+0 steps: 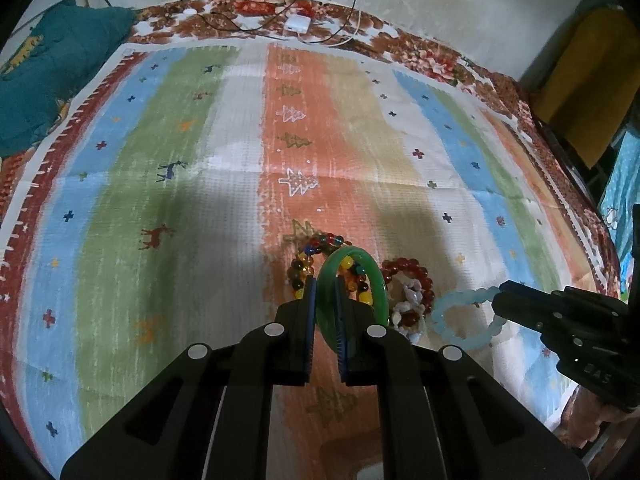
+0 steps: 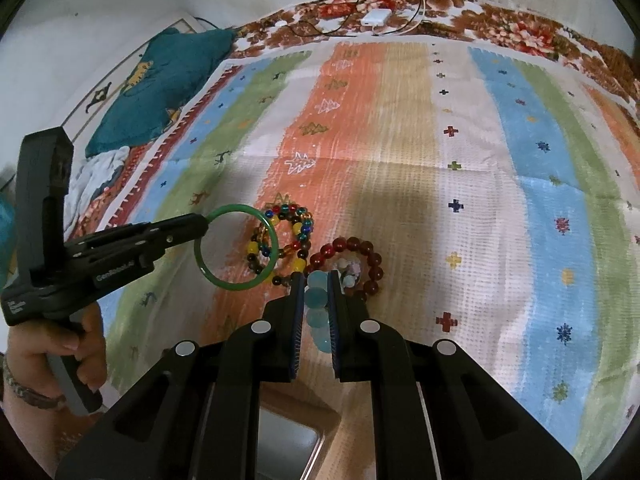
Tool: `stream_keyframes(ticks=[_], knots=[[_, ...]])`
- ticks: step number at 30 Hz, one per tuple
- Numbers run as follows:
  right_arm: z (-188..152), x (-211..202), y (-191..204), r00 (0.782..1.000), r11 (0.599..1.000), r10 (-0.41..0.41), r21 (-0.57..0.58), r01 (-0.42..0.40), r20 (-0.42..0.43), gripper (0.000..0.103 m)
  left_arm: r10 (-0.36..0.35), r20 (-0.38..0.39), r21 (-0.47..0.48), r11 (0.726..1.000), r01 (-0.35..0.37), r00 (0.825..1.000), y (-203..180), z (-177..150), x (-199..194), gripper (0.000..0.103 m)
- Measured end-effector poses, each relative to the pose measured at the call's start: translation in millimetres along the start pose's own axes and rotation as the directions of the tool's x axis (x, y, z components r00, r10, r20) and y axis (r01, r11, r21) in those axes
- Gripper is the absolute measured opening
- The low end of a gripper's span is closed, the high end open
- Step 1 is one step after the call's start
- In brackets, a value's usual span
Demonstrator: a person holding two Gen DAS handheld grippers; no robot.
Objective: Organize jewelry
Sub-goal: 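Lift the blue bracelet with the right tool while the left tool lifts the bangle toward the tin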
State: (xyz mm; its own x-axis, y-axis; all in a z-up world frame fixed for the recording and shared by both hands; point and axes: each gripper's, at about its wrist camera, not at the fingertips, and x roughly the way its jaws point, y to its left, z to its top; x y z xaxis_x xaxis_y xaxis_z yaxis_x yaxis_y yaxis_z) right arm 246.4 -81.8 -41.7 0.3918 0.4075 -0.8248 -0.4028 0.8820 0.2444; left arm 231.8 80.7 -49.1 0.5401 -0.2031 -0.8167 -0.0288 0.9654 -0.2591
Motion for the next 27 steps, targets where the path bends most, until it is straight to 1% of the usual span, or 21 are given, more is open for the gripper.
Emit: stream_keyframes(ticks=[8, 11, 14, 17, 23, 27], knots=[[-6, -17, 5, 0.999, 0.999, -0.041, -0.031, 0.042, 0.035, 0.012, -0.004, 0.03, 0.008, 1.0, 0.004, 1.0, -7, -8, -22, 0.008], [-8, -24, 7, 0.997, 0.998, -0.05, -0.04, 0.052, 0.05, 0.012, -0.017, 0.039, 0.011, 1.0, 0.016, 0.999, -10, -12, -30, 0.008], [-11, -29, 12, 0.995, 0.995, -0.08, -0.06, 0.084, 0.067, 0.012, -0.027, 0.051, 0.012, 1.0, 0.026, 0.998, -13, -16, -38, 0.008], [-15, -35, 13, 0.994, 0.995, -0.074, -0.054, 0.079, 0.075, 0.012, -0.04, 0.063, 0.013, 0.999, 0.039, 0.997, -16, -21, -47, 0.008], [-26, -51, 22, 0.991, 0.993, -0.084, -0.074, 0.093, 0.108, 0.012, -0.053, 0.08, 0.029, 0.998, 0.051, 0.995, -24, -33, -61, 0.008], [-33, -63, 28, 0.989, 0.993, -0.069, -0.087, 0.081, 0.128, 0.012, -0.065, 0.093, 0.037, 0.997, 0.062, 0.994, -28, -41, -71, 0.008]])
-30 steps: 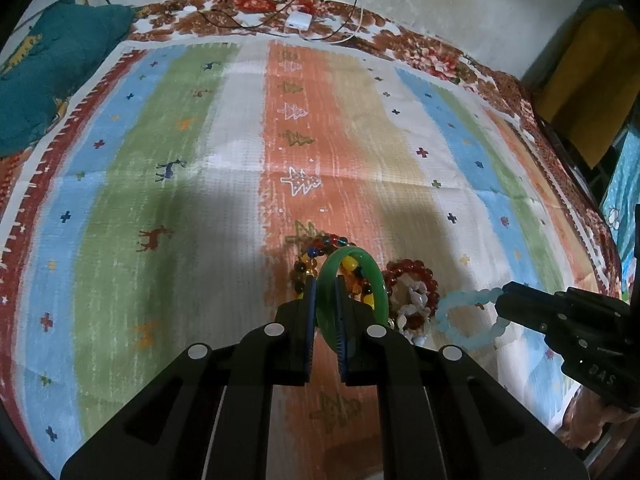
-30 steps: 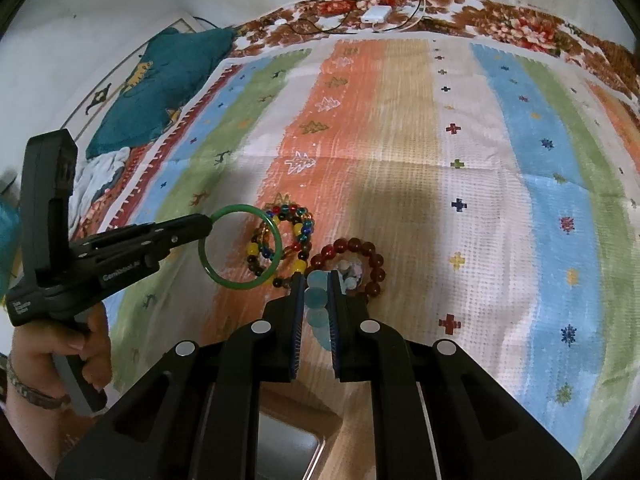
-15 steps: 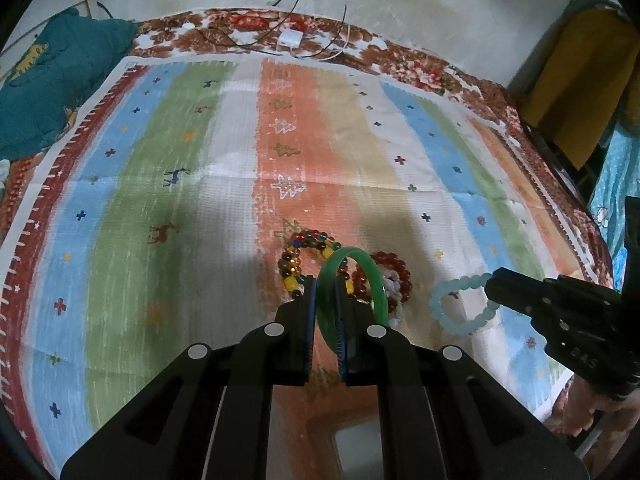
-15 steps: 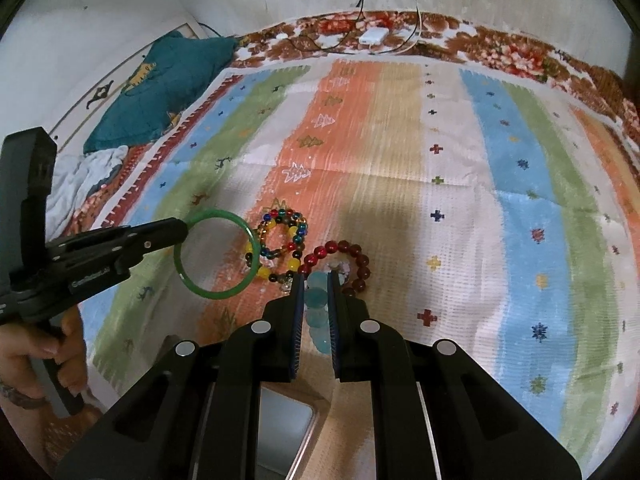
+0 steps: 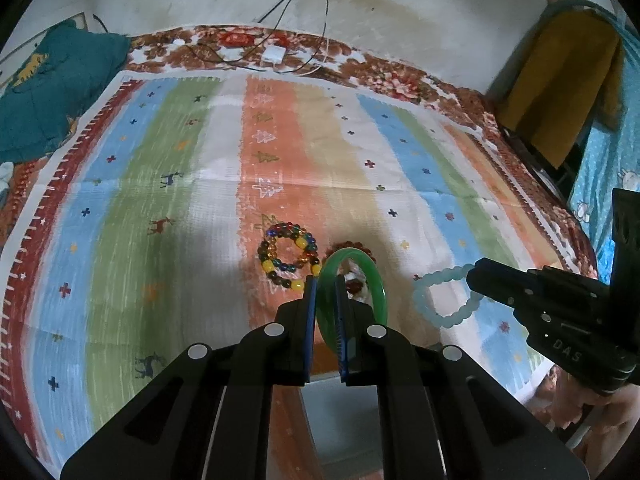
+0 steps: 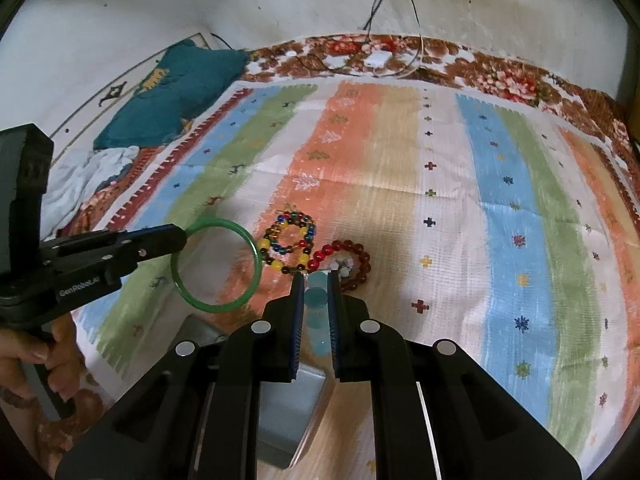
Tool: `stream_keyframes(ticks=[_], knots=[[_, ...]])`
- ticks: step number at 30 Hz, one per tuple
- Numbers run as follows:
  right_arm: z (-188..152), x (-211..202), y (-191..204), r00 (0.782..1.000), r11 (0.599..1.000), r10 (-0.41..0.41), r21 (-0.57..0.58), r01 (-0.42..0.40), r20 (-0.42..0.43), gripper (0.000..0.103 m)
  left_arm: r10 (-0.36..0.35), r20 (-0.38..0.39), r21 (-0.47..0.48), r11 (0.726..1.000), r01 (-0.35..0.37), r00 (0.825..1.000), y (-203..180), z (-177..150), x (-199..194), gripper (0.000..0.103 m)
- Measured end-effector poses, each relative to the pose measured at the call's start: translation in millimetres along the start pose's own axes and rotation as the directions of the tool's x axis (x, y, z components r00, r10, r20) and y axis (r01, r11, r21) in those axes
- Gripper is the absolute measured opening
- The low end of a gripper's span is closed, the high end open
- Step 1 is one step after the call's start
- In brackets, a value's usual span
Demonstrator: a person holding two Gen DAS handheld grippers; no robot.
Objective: Organize jewelry
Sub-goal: 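Lift the blue bracelet with the right tool while the left tool lifts the bangle toward the tin, then lower both held bracelets into the tin and open both tools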
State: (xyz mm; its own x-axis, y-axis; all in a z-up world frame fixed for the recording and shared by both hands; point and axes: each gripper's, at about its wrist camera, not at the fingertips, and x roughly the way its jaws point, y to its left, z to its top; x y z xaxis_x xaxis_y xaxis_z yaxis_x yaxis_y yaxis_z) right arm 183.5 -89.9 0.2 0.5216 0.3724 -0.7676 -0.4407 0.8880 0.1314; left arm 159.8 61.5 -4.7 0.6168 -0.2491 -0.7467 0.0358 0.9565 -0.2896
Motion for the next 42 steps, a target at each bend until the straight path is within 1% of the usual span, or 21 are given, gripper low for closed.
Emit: stream_keyframes(ticks=[4, 7, 11, 21, 28, 29, 31, 33, 34, 35, 36, 37, 38, 39, 40, 42], knots=[[-5, -12, 6, 1.0, 1.0, 0.005, -0.019, -0.005, 0.021, 0.012, 0.004, 0.007, 0.01, 1.0, -0.004, 1.0, -5, -6, -8, 0.008], [-9, -20, 9, 0.999, 1.0, -0.009, -0.024, 0.01, 0.052, 0.012, -0.007, 0.026, 0.014, 1.0, 0.007, 1.0, -8, -11, -19, 0.008], [-17, -29, 14, 0.998, 0.999, 0.011, -0.037, -0.009, 0.058, 0.012, 0.01, 0.043, 0.036, 0.999, -0.011, 0.999, -14, -20, -30, 0.008], [-36, -42, 21, 0.997, 0.998, 0.041, -0.043, -0.039, 0.058, 0.012, 0.007, 0.05, 0.066, 0.998, -0.011, 0.999, -24, -42, -44, 0.008], [-43, -41, 24, 0.998, 0.998, 0.046, -0.047, -0.044, 0.042, 0.012, 0.008, 0.027, 0.072, 0.997, -0.01, 1.0, -26, -51, -41, 0.008], [-44, -41, 25, 0.998, 0.998, 0.049, -0.052, -0.047, 0.042, 0.012, 0.007, 0.016, 0.077, 0.997, -0.009, 1.0, -28, -52, -39, 0.008], [-44, -41, 25, 0.997, 0.997, 0.064, -0.051, -0.062, 0.046, 0.012, 0.023, -0.032, 0.092, 0.996, -0.02, 0.999, -31, -54, -31, 0.009], [-43, -41, 26, 0.997, 0.996, 0.064, -0.059, -0.061, 0.047, 0.014, 0.038, -0.045, 0.079, 0.996, -0.034, 0.998, -28, -56, -27, 0.009], [-43, -40, 26, 0.997, 0.996, 0.054, -0.067, -0.051, 0.047, 0.016, 0.045, -0.053, 0.074, 0.996, -0.041, 0.998, -27, -56, -25, 0.011], [-43, -40, 26, 0.998, 0.997, 0.047, -0.069, -0.044, 0.048, 0.025, 0.05, -0.056, 0.072, 0.996, -0.046, 0.997, -25, -56, -24, 0.015], [-43, -39, 25, 0.998, 0.997, 0.043, -0.065, -0.04, 0.046, 0.033, 0.055, -0.054, 0.068, 0.996, -0.051, 0.997, -23, -55, -24, 0.021], [-43, -38, 24, 0.998, 0.998, 0.043, -0.057, -0.04, 0.042, 0.034, 0.062, -0.051, 0.061, 0.996, -0.059, 0.997, -21, -55, -24, 0.024], [-43, -37, 23, 0.998, 0.998, 0.041, -0.053, -0.039, 0.039, 0.035, 0.07, -0.049, 0.052, 0.996, -0.068, 0.996, -17, -54, -24, 0.031], [-43, -35, 22, 0.999, 0.998, 0.036, -0.051, -0.034, 0.034, 0.038, 0.075, -0.048, 0.048, 0.996, -0.073, 0.996, -16, -53, -24, 0.038], [-43, -33, 20, 0.999, 0.998, 0.03, -0.048, -0.029, 0.031, 0.041, 0.085, -0.046, 0.041, 0.996, -0.083, 0.995, -13, -52, -24, 0.041], [-43, -31, 16, 0.999, 0.999, 0.021, -0.035, -0.02, 0.024, 0.05, 0.096, -0.044, 0.028, 0.995, -0.095, 0.994, -9, -51, -23, 0.053]])
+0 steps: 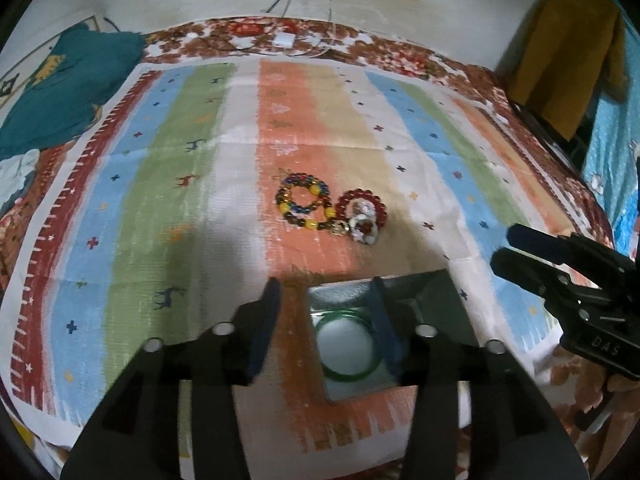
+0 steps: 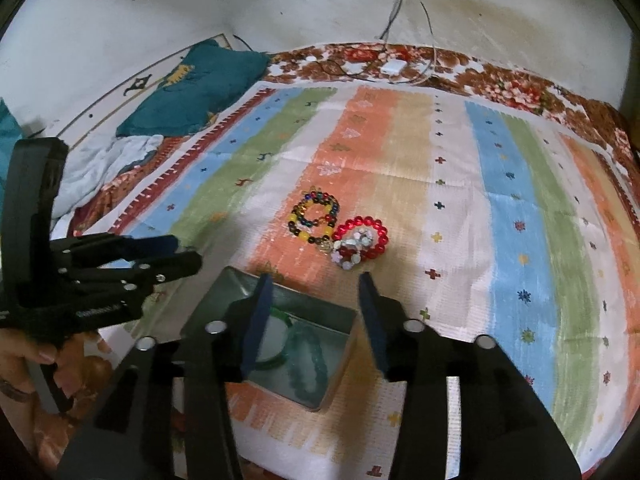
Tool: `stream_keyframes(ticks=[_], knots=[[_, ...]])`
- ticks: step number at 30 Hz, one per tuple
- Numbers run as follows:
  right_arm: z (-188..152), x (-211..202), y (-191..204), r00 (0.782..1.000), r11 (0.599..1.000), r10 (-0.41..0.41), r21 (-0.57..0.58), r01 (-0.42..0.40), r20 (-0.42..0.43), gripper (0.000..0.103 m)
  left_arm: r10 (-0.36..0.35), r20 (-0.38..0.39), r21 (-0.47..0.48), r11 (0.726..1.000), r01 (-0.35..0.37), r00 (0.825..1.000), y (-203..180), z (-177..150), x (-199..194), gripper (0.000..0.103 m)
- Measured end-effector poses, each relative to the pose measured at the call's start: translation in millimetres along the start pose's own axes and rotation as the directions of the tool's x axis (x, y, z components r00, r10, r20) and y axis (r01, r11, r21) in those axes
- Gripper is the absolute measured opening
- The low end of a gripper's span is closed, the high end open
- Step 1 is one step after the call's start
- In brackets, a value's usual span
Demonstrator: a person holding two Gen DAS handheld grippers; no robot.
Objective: Organize jewelry
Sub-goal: 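Lower both held bracelets into the tin and open both tools, then move both tools back over the remaining bracelets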
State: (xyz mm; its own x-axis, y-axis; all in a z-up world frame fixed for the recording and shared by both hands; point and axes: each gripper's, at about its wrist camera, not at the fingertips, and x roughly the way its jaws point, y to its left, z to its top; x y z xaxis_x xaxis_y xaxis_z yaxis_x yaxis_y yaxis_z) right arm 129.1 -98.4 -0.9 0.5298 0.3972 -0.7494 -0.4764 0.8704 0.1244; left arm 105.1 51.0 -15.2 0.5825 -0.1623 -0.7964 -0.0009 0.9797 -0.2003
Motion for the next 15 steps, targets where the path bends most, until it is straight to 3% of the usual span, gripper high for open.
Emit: stream_keyframes(ticks=[3, 6, 15], knots=[[1, 3, -7, 0.999, 0.999, -0.037, 0.009, 0.037, -0.001, 0.061, 0.025, 0.01, 0.0, 1.0, -0.025, 1.0, 3, 3, 1, 0.068], [3, 6, -12, 0.996, 0.996, -0.089, 0.007, 0.089, 0.001, 0.064, 0.073, 0.015, 0.017, 0.997, -0.073, 0.997, 5, 7, 5, 0.078], [11, 24, -28, 0.995, 0.995, -0.089, 0.045, 0.09, -0.036, 0.076, 0.083, 0.03, 0.005, 0.997, -0.083, 0.996, 11, 23, 15, 0.094]])
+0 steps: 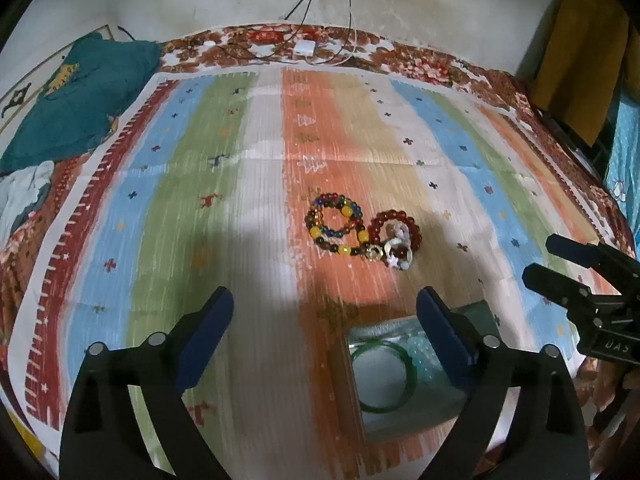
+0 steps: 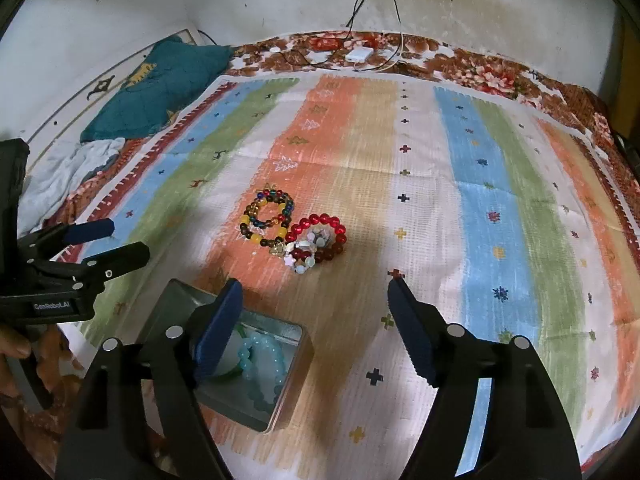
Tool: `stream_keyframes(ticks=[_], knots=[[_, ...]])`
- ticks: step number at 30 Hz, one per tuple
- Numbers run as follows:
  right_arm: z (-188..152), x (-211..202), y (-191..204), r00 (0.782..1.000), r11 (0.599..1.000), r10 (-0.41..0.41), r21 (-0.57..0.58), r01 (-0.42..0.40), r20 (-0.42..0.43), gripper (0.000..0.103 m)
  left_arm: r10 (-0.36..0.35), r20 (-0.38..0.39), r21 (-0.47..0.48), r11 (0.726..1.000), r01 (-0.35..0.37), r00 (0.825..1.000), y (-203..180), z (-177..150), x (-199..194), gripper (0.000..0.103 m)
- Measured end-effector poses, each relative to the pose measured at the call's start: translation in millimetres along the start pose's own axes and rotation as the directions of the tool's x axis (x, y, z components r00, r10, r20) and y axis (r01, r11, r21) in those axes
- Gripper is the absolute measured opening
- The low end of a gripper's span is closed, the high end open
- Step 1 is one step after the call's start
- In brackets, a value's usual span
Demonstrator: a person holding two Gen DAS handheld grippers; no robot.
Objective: Organize jewelry
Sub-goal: 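Move both tools back over the remaining bracelets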
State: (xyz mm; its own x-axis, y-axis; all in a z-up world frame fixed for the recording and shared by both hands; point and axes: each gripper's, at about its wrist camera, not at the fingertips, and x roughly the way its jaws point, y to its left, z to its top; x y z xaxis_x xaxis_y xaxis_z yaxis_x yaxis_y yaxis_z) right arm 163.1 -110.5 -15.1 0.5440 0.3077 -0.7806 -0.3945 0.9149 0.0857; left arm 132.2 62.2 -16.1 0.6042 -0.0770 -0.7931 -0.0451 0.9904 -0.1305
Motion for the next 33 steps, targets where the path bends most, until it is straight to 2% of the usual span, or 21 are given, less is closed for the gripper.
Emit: stream_keyframes(ticks=[5, 13, 19, 33], knots=[[4, 5, 0, 1.0, 1.0, -0.002, 0.004, 0.002, -0.011, 0.077, 0.023, 0.012, 0.0, 1.0, -0.023, 1.0, 2, 8, 10, 0.097], [16, 27, -1, 0.999, 1.0, -0.023, 0.006, 0.024, -0.046, 0.077, 0.013, -0.001, 0.004, 1.0, -0.013, 1.0, 4, 16, 26, 0.097], [23, 43, -6, 0.997, 0.999, 0.012, 0.044, -0.009, -0.073, 0.077, 0.0, -0.01, -0.004, 1.0, 0.0, 1.0, 7, 29, 45, 0.097], [34, 72, -6, 0.993, 0.999, 0.019, 0.041, -0.014, -0.119, 0.077, 0.001, -0.031, -0.021, 1.0, -0.002, 1.0, 12, 47, 71, 0.097]])
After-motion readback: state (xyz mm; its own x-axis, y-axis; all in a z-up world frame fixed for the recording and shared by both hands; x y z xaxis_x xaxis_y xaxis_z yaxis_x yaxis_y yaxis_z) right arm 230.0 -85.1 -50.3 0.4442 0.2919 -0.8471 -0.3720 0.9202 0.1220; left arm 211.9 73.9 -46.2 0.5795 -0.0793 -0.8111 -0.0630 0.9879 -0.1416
